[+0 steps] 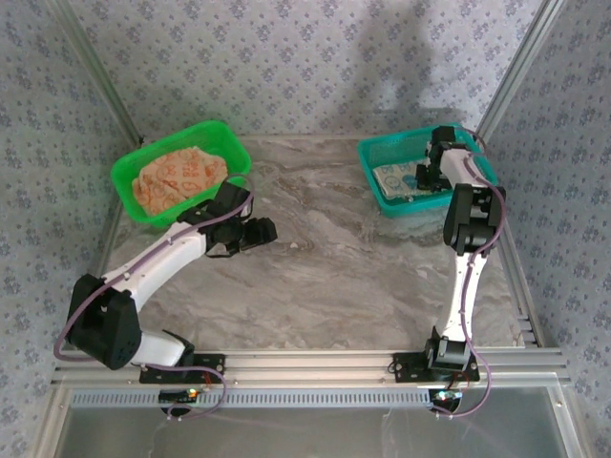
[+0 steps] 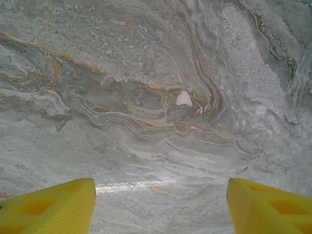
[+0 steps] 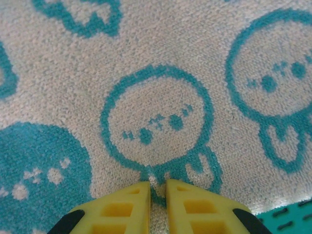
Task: Fold and stack the towels
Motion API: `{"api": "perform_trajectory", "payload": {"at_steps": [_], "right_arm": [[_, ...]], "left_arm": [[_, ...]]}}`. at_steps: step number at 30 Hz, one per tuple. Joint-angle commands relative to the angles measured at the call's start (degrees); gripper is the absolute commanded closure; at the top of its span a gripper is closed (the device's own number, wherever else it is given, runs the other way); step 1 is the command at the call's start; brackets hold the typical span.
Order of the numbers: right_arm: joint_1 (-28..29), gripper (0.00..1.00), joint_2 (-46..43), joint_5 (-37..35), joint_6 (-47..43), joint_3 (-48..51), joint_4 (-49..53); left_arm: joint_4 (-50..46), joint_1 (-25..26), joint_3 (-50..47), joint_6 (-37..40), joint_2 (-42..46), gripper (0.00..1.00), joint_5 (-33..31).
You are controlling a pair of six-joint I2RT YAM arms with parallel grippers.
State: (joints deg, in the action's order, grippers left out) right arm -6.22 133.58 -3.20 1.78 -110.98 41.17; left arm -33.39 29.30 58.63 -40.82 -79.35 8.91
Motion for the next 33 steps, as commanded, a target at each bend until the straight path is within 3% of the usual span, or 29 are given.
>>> {"api": "perform_trajectory", "payload": {"at_steps": [1, 12, 16, 21, 28, 33], "right_arm": [[-1.15, 0.83, 2.24, -2.76, 1.30, -2.21, -0.62], [-1.94, 0.75, 5.67, -6.75, 3.53, -10.16, 0.71], [-1.55, 0.75, 1.59, -6.03, 4.55, -6.34, -1.92], [-0.28, 0.71, -7.62, -4.31, 5.78, 2.12, -9.72], [4.15, 0.49, -22.16, 0.49, 9.51, 16.71, -19.96], [9.31, 0.07, -29.48, 0.93, 9.92, 23.09, -22.49]], "left_arm": [[-2.45, 0.74, 1.91, -0.68, -0.31, 0.29, -1.39], [-3.47, 1.40, 2.93, -1.33, -1.16, 0.29, -2.30], [-4.27, 1.32, 3.83, -0.54, -1.22, 0.28, -3.32], [-7.09, -0.88, 6.81, 1.75, -1.92, 0.20, -5.66], [-10.00, -9.82, 12.02, 6.53, -3.67, 0.03, -9.41], [-9.86, -18.23, 16.17, 9.88, -6.27, 0.00, -10.28]]}}
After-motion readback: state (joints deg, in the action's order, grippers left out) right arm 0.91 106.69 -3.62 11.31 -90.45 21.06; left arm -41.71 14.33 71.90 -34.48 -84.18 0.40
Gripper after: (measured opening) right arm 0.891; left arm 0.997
